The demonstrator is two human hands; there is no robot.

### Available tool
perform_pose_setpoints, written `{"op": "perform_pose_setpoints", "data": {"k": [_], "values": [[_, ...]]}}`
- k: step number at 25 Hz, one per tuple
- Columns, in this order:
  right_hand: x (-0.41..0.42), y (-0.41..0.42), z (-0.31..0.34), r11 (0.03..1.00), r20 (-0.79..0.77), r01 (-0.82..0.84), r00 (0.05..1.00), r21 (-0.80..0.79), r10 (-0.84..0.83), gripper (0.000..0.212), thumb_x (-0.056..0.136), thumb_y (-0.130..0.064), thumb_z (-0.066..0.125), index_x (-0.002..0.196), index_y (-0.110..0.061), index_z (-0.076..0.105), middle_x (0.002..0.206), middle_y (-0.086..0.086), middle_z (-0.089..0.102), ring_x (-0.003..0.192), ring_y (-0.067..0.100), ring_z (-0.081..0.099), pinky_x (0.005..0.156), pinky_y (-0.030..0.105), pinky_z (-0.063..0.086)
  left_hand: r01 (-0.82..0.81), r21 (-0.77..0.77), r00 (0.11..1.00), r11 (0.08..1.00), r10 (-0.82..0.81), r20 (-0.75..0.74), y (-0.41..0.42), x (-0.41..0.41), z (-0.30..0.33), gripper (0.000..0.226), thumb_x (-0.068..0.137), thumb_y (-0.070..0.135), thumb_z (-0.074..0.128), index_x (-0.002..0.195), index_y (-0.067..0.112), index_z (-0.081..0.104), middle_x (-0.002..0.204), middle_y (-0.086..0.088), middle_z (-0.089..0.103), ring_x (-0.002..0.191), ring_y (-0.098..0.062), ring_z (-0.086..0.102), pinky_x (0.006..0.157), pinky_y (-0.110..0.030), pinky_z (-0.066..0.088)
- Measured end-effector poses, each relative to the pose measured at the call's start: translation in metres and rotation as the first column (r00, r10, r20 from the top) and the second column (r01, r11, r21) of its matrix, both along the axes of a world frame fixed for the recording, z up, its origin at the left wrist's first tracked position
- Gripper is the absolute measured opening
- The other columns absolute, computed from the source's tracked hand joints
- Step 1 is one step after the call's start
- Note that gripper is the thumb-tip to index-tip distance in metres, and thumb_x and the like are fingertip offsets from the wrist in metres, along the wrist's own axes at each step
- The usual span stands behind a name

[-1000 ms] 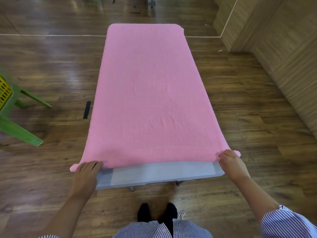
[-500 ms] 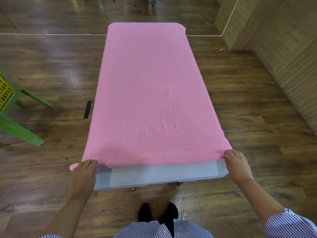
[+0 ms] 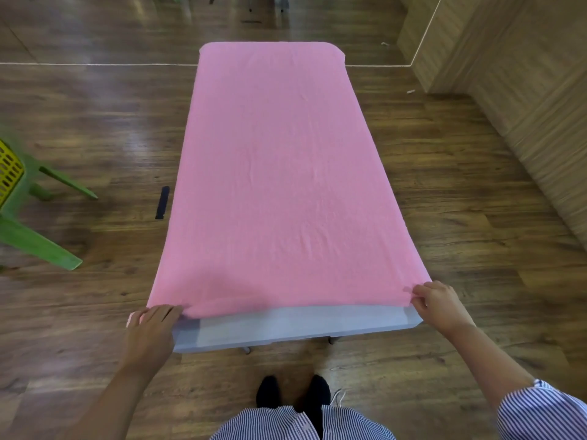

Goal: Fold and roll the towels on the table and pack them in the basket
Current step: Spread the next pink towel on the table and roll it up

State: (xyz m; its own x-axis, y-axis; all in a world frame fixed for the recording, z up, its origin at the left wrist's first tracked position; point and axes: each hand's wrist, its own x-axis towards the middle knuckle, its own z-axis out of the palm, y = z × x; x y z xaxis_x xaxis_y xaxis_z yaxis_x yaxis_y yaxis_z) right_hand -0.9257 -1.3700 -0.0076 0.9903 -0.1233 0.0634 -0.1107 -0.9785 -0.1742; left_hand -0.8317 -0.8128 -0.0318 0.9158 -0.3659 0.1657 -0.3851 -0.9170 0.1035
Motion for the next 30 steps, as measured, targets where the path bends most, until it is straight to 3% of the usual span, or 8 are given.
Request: {"op": "perform_pose_setpoints", "data": {"k": [2,5,8,12,17,22,27,30], "values": [[-0.001,0.003,-0.001,0.999,-0.004,0.047,0.999,-0.004,-0.047,0.008,0.061,-0.003,0.065,0.067,-0.006,0.068,0.055,0.007,0.056,0.053,0.035,0.055,0.05,0.036,0.044,0.016,-0.005,1.0,1.0,-0.016,-0.006,0.002,0.0,0.003,0.051,0.06,0.01,0.033,0.098,0.015,0.066,0.093,-0.004,0.066,0.087,-0.028,0.06,0.076,-0.042,0.037],[0.004,0.008,-0.001,0.993,0.03,0.113,0.993,-0.032,-0.112,0.022,0.057,0.009,0.072,0.075,-0.003,0.066,0.073,0.009,0.061,0.065,0.035,0.057,0.057,0.038,0.044,-0.036,-0.023,0.999,0.999,0.036,0.005,-0.008,0.0,0.006,0.051,0.062,0.008,0.033,0.101,0.007,0.066,0.1,-0.012,0.062,0.096,-0.031,0.056,0.075,-0.046,0.04],[0.0,0.011,0.004,0.997,0.071,0.067,0.995,-0.037,-0.064,0.022,0.059,0.012,0.076,0.069,-0.005,0.066,0.07,0.006,0.063,0.061,0.032,0.059,0.055,0.035,0.046,-0.031,-0.074,0.999,0.997,0.032,0.003,-0.019,-0.002,0.008,0.046,0.071,0.008,0.032,0.1,0.0,0.067,0.101,-0.017,0.064,0.092,-0.036,0.062,0.075,-0.048,0.049],[-0.01,0.007,0.002,0.994,-0.015,0.096,0.995,0.061,-0.095,0.037,0.06,0.006,0.073,0.095,-0.006,0.07,0.094,0.004,0.068,0.089,0.029,0.062,0.06,0.033,0.051,-0.012,-0.12,1.0,0.993,0.009,-0.021,-0.025,0.0,0.013,0.041,0.08,0.021,0.04,0.101,0.0,0.069,0.1,-0.013,0.067,0.09,-0.032,0.063,0.077,-0.045,0.053],[0.001,0.008,0.005,0.999,0.016,-0.007,1.0,0.052,0.006,0.037,0.051,0.016,0.075,0.081,-0.006,0.073,0.074,0.008,0.069,0.065,0.033,0.065,0.064,0.045,0.052,-0.017,-0.038,0.997,0.999,0.014,-0.071,-0.018,0.004,0.009,0.047,0.067,0.01,0.036,0.099,0.001,0.07,0.094,-0.014,0.069,0.081,-0.036,0.066,0.071,-0.049,0.053],[0.005,0.003,-0.002,0.999,-0.011,-0.004,1.0,0.052,0.005,0.031,0.059,0.012,0.073,0.08,-0.012,0.075,0.074,0.005,0.063,0.071,0.031,0.062,0.069,0.05,0.052,0.026,0.034,0.998,0.999,-0.024,-0.062,-0.011,0.001,0.009,0.051,0.067,0.015,0.03,0.102,0.008,0.067,0.094,-0.009,0.065,0.082,-0.032,0.063,0.073,-0.046,0.048],[0.013,0.01,0.003,1.0,0.066,0.0,0.998,-0.019,0.002,0.04,0.046,0.026,0.066,0.076,0.0,0.065,0.076,0.012,0.06,0.061,0.033,0.056,0.054,0.043,0.053,-0.014,-0.048,1.0,0.999,0.014,-0.004,-0.025,0.002,0.009,0.049,0.069,0.008,0.031,0.1,0.001,0.068,0.101,-0.016,0.066,0.09,-0.037,0.064,0.076,-0.05,0.049],[0.009,0.014,0.004,0.999,0.048,0.024,0.999,0.04,-0.025,0.032,0.054,0.018,0.072,0.079,0.0,0.068,0.08,0.011,0.065,0.069,0.032,0.061,0.052,0.035,0.053,0.003,-0.103,1.0,0.995,-0.004,0.0,-0.03,0.001,0.011,0.041,0.076,0.017,0.037,0.098,0.002,0.069,0.098,-0.013,0.068,0.085,-0.034,0.064,0.077,-0.045,0.05]]}}
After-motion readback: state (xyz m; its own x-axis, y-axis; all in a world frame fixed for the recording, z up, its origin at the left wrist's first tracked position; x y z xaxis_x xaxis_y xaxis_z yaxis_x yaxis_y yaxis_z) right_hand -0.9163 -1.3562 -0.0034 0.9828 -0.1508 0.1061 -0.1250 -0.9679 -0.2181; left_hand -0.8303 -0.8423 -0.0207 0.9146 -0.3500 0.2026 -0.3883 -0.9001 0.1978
